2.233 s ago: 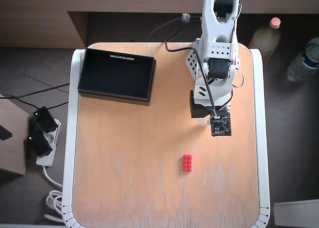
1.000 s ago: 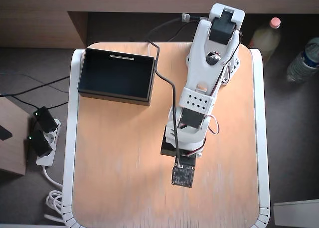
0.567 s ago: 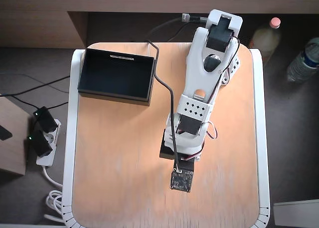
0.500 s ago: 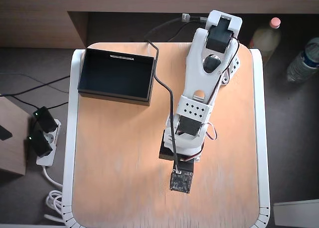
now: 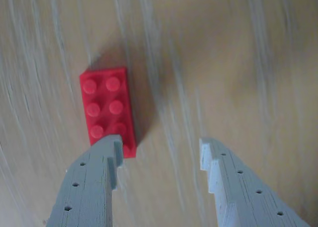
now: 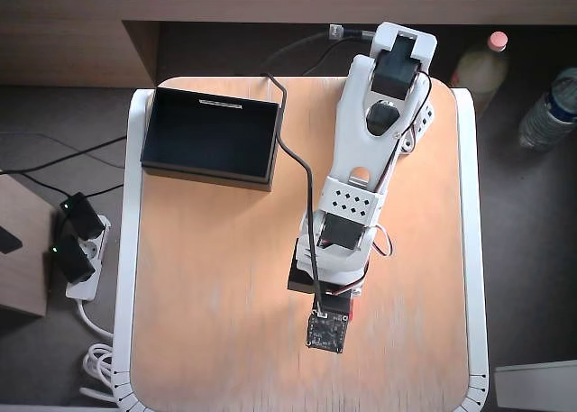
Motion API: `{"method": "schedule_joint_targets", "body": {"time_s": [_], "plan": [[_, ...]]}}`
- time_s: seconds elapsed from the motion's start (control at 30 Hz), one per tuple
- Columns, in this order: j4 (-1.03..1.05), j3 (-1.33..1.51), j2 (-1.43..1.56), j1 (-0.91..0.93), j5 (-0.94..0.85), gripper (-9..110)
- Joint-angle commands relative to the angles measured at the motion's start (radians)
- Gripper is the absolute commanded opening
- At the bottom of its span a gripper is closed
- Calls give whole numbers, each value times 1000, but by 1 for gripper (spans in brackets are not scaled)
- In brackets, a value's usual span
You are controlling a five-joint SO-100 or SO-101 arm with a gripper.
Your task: Grasp a lego block and put it in the bin.
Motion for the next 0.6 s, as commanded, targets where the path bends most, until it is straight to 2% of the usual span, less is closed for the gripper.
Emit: {"method": "schedule_joint_targets", "body": {"time_s": [0.0, 0.27, 0.57], "plan": [[43, -106, 98, -12, 8, 16], [64, -109, 156, -31, -9, 16], [57, -153, 81, -87, -80, 16]]}}
